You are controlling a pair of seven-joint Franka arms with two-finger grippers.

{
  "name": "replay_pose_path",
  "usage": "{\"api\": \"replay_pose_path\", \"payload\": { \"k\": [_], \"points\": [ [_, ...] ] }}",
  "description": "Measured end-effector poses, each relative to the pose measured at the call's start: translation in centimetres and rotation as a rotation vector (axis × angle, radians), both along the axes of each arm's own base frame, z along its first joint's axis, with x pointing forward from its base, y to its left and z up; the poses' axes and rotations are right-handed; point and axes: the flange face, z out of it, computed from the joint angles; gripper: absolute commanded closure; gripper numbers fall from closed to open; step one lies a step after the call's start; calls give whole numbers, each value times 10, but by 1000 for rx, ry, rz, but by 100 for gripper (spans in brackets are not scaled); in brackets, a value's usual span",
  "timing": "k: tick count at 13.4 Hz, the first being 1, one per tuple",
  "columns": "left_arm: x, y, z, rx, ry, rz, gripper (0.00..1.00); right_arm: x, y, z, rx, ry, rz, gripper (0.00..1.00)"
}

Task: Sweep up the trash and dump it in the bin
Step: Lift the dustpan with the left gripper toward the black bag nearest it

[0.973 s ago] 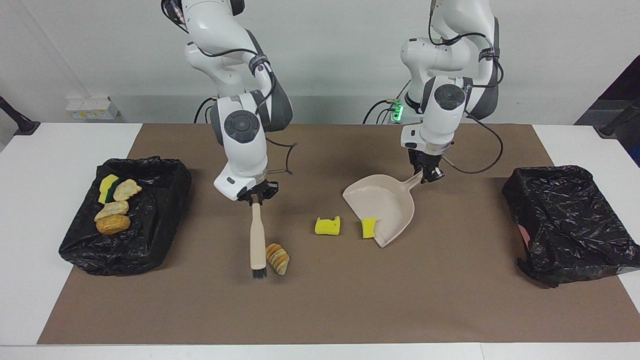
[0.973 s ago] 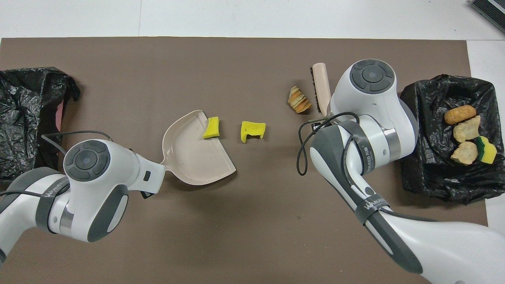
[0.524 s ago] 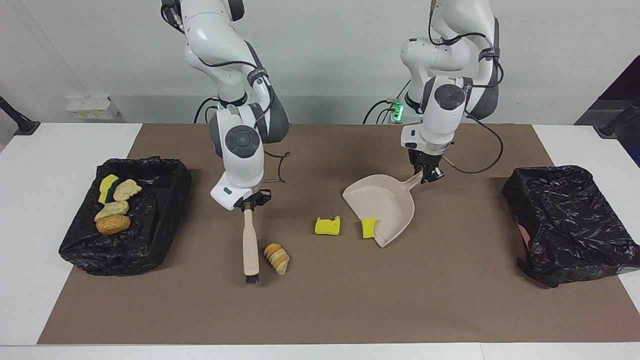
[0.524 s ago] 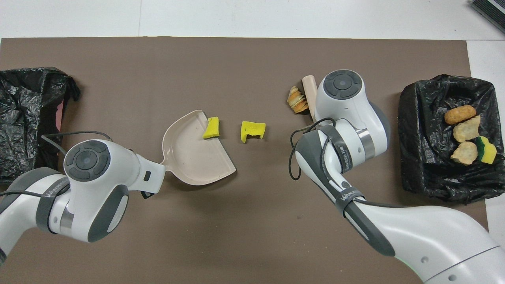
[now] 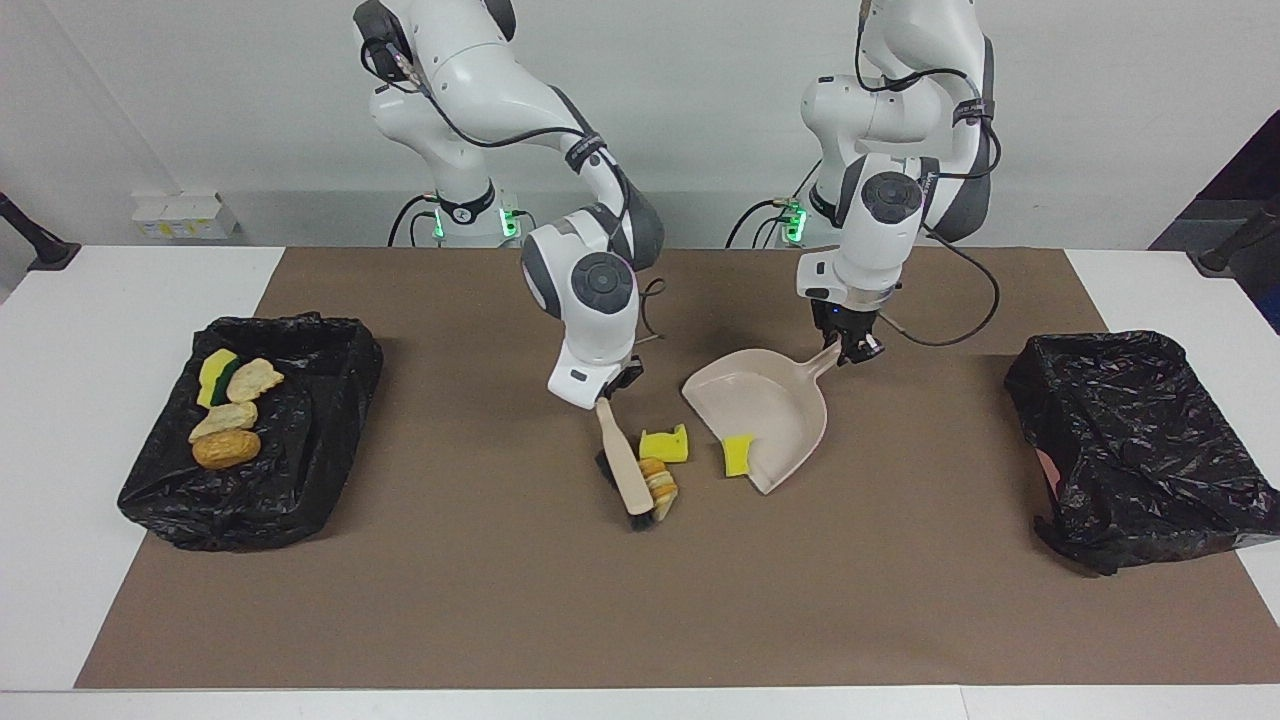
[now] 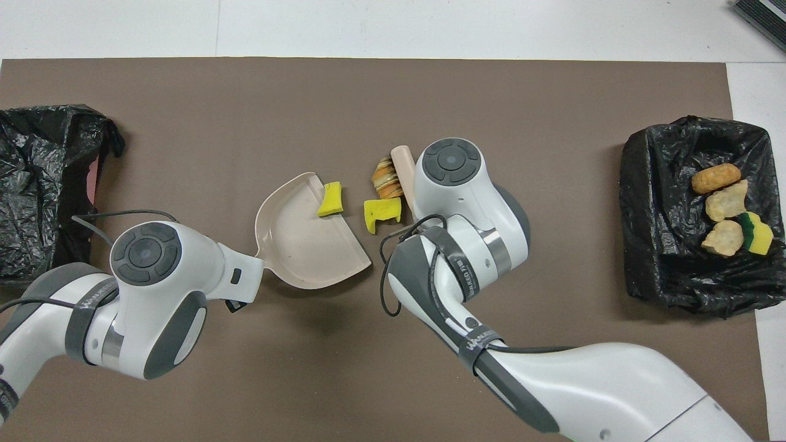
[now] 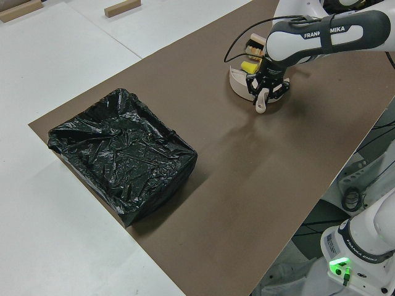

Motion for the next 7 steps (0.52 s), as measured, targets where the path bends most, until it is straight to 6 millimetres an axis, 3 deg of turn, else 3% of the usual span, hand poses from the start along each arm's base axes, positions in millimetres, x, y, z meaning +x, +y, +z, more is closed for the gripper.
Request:
{"api": "replay_pose_path", "payload": {
  "k": [3, 7],
  "points": [
    [-5, -13, 0, -1, -7, -5, 100, -25, 46, 4, 94, 33, -17, 100],
    [-9, -26, 1, -4, -16, 13, 100, -48, 83, 10, 171, 51, -13, 100]
  ]
}}
